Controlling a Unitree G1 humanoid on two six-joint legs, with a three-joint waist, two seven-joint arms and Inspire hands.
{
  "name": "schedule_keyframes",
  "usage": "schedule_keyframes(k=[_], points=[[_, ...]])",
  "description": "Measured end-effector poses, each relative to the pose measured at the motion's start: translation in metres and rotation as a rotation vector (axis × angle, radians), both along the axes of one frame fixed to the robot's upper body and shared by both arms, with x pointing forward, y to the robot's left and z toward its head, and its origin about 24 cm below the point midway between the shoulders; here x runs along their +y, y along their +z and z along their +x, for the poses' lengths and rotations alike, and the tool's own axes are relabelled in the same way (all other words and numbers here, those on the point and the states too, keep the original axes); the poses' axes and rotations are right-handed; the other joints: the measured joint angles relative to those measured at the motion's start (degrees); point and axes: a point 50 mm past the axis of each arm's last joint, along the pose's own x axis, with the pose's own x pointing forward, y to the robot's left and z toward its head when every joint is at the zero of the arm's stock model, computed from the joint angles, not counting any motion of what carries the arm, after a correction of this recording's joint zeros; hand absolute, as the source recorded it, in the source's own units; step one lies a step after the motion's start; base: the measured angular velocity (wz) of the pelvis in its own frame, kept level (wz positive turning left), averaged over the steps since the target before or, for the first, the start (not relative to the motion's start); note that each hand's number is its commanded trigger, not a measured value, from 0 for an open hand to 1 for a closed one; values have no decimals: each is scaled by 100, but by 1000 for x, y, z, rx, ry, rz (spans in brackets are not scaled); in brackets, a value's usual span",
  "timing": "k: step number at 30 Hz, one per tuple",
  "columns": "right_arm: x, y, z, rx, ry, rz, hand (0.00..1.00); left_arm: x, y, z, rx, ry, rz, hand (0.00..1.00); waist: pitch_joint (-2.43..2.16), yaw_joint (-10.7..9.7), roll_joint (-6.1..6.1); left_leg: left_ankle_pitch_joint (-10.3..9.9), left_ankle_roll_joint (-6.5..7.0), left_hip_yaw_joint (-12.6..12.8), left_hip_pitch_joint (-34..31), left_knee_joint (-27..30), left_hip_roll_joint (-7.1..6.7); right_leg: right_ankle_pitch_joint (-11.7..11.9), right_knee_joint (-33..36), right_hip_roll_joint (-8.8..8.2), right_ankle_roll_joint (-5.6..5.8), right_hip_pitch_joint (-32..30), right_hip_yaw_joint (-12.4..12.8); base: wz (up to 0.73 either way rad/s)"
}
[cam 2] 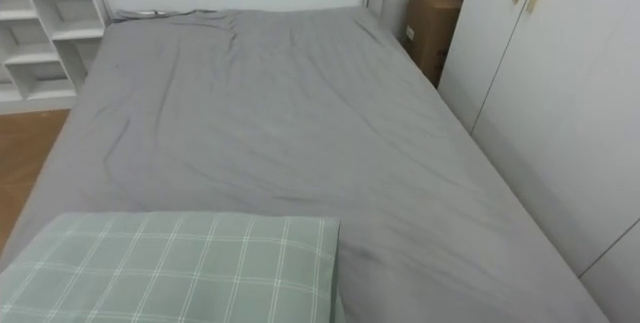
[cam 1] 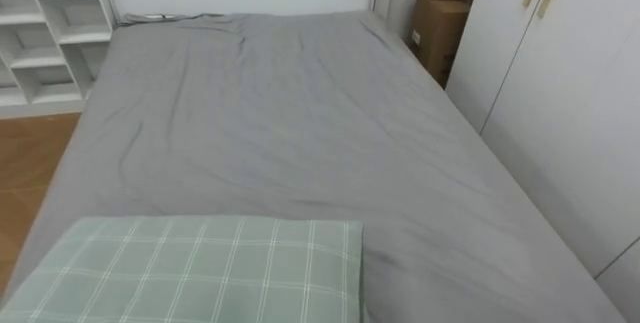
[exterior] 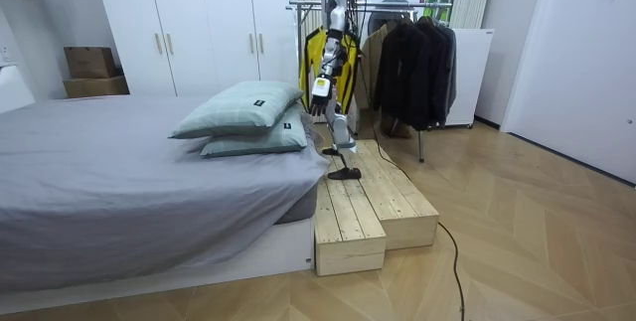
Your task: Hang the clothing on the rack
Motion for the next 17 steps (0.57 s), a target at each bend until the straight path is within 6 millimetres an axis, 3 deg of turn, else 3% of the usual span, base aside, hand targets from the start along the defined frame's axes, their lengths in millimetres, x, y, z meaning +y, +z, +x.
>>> schedule_keyframes(k=[17], points=[[1,0,-1,2,2,11,0,-1,-1,-3,20,-11,-22,0,2,-1,-20,0,-1,-5,0,20,0,0,2,-1,0,14,9,0]])
